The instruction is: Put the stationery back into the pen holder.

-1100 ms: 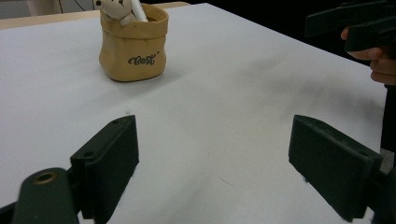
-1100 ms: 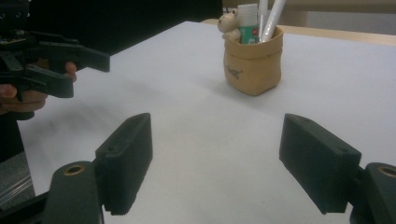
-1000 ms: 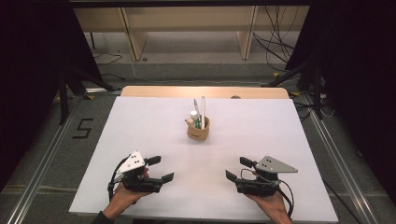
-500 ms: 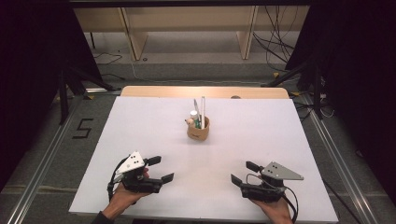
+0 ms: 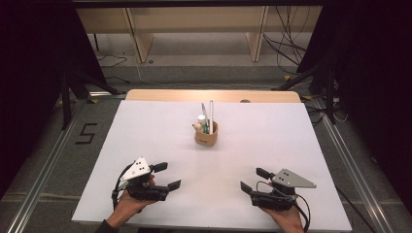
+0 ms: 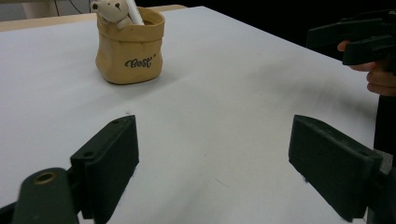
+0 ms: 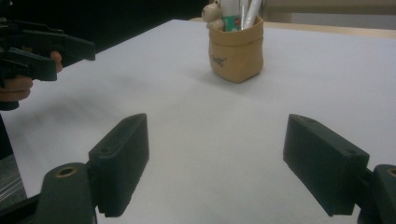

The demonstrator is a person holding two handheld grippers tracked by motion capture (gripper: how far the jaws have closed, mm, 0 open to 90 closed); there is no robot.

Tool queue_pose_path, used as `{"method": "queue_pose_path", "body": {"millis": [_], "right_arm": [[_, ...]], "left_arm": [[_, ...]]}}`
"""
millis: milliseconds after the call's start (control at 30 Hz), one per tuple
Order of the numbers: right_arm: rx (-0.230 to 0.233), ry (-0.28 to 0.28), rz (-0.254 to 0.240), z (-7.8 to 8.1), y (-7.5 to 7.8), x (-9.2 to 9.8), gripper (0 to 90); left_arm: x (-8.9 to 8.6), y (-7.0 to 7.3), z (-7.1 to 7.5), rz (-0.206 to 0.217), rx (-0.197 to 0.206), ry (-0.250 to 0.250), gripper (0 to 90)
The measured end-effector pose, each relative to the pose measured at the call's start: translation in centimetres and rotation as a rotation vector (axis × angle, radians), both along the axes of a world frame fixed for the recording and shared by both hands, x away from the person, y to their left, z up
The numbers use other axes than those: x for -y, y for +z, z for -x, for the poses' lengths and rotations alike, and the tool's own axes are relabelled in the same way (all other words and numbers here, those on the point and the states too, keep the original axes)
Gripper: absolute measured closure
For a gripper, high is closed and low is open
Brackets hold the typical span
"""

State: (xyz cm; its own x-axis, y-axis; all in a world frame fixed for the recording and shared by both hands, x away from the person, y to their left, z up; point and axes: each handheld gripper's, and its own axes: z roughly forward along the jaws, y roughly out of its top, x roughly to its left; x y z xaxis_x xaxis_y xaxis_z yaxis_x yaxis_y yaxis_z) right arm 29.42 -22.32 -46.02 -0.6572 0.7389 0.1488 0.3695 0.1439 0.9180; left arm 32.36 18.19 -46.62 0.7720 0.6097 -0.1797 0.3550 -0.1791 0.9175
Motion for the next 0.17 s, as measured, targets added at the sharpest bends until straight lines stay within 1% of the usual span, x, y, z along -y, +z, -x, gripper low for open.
{"method": "queue_pose_path", "body": {"millis": [167], "right_arm": [[0.0, 0.001, 0.002, -0.01, 0.0, -0.01, 23.4]], "left_arm": [[0.0, -0.01, -0.01, -0.002, 0.0, 0.0, 15.8]]}}
